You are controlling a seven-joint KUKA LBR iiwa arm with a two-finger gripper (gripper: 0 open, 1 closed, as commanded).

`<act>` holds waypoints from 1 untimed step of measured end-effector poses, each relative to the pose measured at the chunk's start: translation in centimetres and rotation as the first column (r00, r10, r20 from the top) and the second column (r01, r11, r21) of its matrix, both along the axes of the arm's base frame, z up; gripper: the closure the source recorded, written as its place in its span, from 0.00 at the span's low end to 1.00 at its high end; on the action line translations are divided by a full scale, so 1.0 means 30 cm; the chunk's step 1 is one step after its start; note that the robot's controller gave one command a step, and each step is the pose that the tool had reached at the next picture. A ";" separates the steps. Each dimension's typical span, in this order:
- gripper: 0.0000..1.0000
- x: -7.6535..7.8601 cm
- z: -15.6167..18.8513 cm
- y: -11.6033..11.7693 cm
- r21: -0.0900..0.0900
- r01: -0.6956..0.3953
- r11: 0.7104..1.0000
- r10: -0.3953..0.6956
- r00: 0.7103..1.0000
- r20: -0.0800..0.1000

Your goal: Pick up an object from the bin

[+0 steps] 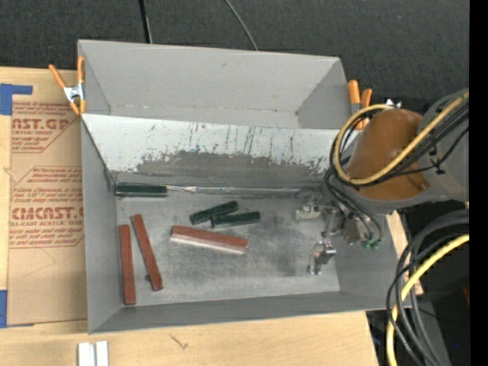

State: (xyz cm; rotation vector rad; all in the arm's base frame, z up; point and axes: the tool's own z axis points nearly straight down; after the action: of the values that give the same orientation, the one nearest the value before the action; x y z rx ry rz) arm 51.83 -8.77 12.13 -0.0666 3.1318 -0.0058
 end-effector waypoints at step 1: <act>0.00 0.035 -0.128 0.102 0.007 -0.023 1.000 0.023 1.000 -0.012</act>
Offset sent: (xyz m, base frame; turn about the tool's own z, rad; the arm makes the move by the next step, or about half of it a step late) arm 0.0387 0.0686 -0.0513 -0.3207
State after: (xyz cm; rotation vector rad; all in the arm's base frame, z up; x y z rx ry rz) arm 52.89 -5.72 8.30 -0.1028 3.1430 0.0051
